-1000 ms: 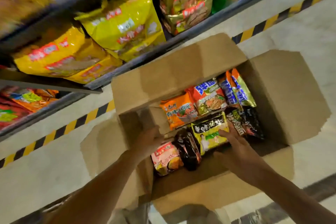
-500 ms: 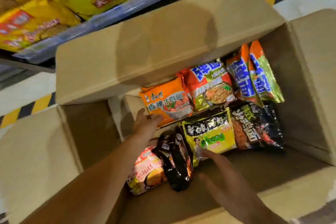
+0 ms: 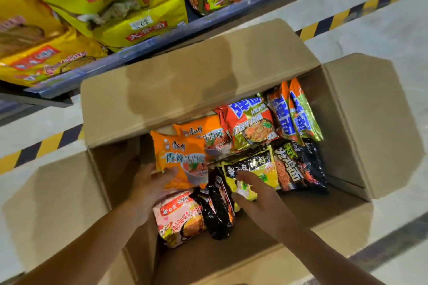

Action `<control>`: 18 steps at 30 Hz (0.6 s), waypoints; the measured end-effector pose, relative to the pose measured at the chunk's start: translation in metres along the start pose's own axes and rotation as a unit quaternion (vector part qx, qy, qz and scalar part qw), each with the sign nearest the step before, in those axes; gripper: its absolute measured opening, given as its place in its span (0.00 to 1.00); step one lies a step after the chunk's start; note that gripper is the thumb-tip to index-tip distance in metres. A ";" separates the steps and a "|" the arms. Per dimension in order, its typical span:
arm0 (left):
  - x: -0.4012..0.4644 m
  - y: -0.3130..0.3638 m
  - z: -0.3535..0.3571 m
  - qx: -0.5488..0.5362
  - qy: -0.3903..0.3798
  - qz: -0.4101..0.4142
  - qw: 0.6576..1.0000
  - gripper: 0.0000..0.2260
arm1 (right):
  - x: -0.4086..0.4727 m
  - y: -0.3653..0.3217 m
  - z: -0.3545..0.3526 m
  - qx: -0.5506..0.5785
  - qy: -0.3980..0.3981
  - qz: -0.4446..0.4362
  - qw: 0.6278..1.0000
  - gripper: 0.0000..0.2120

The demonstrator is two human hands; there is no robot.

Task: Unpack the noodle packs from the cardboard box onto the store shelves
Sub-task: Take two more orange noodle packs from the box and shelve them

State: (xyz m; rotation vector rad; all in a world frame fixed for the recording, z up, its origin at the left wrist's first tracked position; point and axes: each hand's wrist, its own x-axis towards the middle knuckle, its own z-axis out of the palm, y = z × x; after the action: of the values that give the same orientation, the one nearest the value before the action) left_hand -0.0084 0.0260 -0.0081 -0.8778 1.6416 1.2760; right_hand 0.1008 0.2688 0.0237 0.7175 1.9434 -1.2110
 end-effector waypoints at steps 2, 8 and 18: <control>-0.013 -0.002 -0.022 -0.014 0.016 -0.008 1.000 0.13 | 0.015 -0.011 0.006 0.045 0.015 0.034 0.998 0.22; -0.027 -0.006 -0.065 -0.019 0.024 0.015 0.999 0.18 | 0.095 -0.025 0.046 0.256 0.023 0.176 0.950 0.23; -0.008 -0.030 -0.054 -0.025 0.021 0.049 0.998 0.12 | 0.186 -0.024 0.082 0.422 0.156 0.283 0.847 0.28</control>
State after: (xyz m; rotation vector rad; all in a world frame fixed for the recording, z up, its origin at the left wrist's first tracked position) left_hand 0.0109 -0.0329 -0.0056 -0.8686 1.7106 1.3790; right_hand -0.0020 0.1993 -0.1392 1.8843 1.1661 -1.5918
